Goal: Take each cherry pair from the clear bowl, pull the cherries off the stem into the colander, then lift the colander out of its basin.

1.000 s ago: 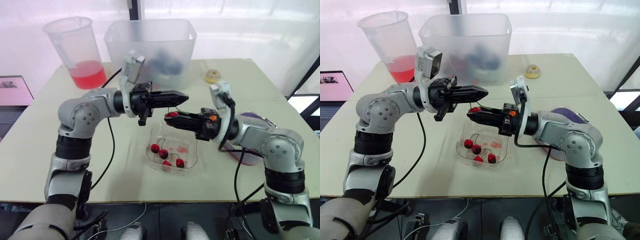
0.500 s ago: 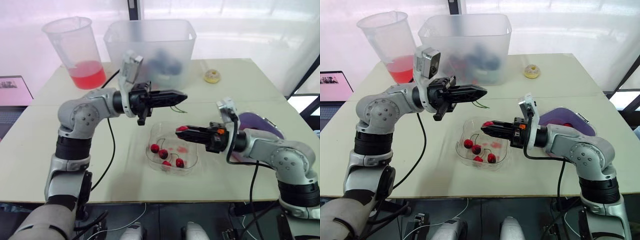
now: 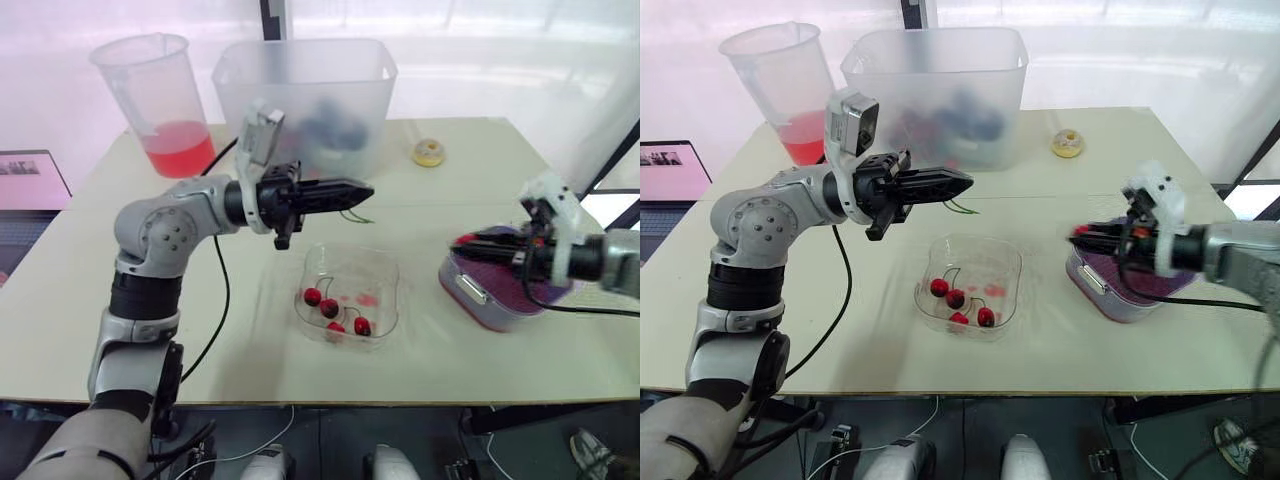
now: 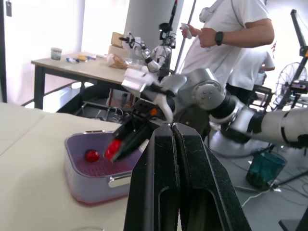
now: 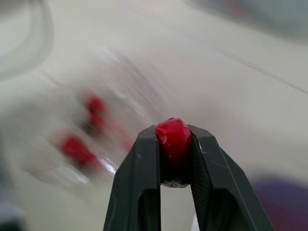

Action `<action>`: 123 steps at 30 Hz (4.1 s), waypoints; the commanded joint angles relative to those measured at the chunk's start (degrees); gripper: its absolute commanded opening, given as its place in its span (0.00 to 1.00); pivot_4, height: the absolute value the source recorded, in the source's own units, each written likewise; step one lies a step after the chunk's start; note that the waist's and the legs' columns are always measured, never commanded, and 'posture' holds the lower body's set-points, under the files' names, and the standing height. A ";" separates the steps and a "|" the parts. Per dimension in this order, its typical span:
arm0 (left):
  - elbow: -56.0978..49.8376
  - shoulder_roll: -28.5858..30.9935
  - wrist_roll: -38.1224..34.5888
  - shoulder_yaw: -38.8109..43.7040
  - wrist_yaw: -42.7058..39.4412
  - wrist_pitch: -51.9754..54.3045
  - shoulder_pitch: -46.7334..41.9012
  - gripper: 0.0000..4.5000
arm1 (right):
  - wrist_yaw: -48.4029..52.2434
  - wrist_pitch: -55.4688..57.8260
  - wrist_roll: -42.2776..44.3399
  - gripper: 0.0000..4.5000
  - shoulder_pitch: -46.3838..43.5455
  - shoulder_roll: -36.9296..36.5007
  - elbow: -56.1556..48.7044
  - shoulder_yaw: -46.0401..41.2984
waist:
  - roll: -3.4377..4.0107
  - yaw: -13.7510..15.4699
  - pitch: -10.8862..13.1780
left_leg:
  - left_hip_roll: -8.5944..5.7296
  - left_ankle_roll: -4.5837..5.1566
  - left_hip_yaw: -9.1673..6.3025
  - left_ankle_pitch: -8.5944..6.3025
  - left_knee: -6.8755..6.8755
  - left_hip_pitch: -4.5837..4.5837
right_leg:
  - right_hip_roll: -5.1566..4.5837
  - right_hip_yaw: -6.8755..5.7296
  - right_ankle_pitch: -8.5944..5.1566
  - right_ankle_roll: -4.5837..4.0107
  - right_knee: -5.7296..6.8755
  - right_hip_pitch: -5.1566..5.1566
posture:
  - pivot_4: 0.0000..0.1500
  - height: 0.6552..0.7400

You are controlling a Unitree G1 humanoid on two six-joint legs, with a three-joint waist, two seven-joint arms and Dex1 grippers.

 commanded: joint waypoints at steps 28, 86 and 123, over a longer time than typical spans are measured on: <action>2.06 9.50 -1.78 8.81 4.30 2.86 3.36 0.00 | 7.91 3.80 -5.46 0.99 -5.27 -0.36 -0.28 -8.86 | 0.02 0.02 0.00 | 0.07 0.00 0.03 0.00 -0.02 0.00 | 0.01 0.04 0.00 0.00 0.00 -0.04 | 1.00 1.00; -8.85 25.42 16.31 6.21 -16.02 -24.84 22.29 0.98 | 10.09 3.29 0.47 1.00 -17.27 3.43 -17.52 7.30 | 0.09 0.14 -0.02 | 0.08 -0.01 -0.08 0.00 -0.07 -0.01 | -0.10 0.13 0.00 0.00 0.07 -0.17 | 1.00 1.00; -9.56 25.53 17.63 6.56 -7.32 -24.88 27.13 1.00 | -17.05 39.92 -2.00 0.62 -35.23 46.52 2.36 29.79 | 0.09 -1.26 -0.02 | 0.08 -0.02 -0.22 0.01 -0.14 -0.02 | -0.09 0.13 0.00 -0.01 0.15 -0.30 | 1.00 1.00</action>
